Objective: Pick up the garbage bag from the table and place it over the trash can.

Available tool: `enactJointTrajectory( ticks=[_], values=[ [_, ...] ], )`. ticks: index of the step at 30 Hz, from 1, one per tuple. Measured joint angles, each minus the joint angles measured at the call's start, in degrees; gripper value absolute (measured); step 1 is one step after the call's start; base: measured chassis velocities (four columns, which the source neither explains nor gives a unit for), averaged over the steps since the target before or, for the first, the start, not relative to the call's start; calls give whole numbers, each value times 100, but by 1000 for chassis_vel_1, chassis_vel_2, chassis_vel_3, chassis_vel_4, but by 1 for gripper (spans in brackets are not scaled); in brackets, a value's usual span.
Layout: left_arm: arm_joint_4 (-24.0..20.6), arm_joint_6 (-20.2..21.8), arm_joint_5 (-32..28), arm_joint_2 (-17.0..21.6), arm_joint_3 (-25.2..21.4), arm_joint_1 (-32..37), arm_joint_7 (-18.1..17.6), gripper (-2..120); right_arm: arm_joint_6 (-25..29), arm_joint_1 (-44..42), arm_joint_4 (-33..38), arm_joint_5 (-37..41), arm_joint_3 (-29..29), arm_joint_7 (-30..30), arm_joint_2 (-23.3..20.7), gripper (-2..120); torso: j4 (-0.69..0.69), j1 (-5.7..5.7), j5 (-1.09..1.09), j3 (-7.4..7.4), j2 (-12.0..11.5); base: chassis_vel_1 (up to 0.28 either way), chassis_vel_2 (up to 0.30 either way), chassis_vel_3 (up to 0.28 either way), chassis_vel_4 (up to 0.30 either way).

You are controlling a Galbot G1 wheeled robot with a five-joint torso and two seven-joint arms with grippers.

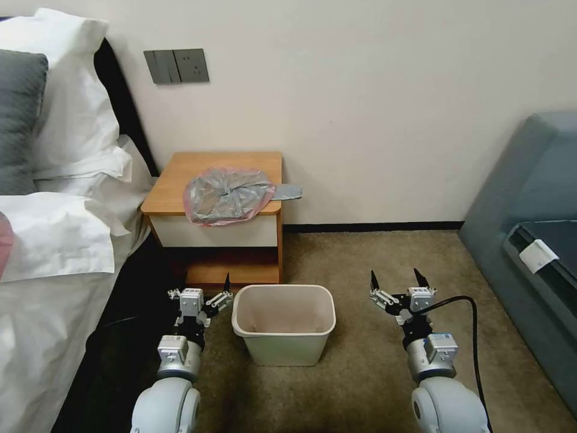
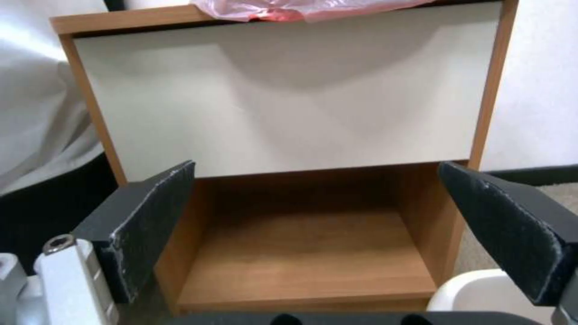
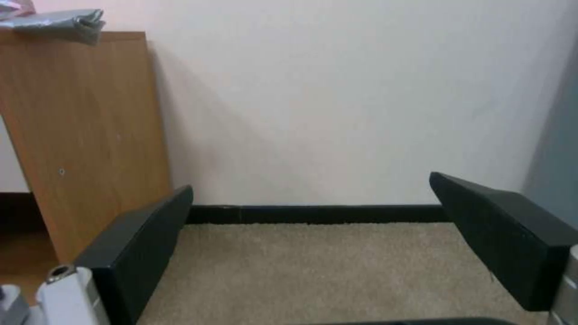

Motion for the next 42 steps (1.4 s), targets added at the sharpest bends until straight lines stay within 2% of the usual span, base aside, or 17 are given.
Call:
enactJointTrajectory(
  ticks=[30,36,38,39,42],
  values=[
    [-13,1,-1,0,-4,7,1,100,0,-11,18,1,0,4,-1,100,0,0,0,0,0,0,0,0,0],
    [-469,7,-83,-55,-175,236,-41,100,-78,-198,462,66,-17,99,-36,100,0,0,0,0,0,0,0,0,0],
    [-945,18,-174,-113,-359,475,-105,100,-191,-431,998,163,-49,223,-84,100,0,0,-1,0,0,0,0,0,0],
    [-945,18,-174,-113,-359,475,-105,100,-191,-431,998,163,-49,223,-84,100,0,0,-1,0,0,0,0,0,0],
    [-1465,33,-272,-181,-556,741,-169,100,-309,-676,1569,265,-78,349,-138,100,0,0,0,0,0,0,0,0,0]
  ],
)
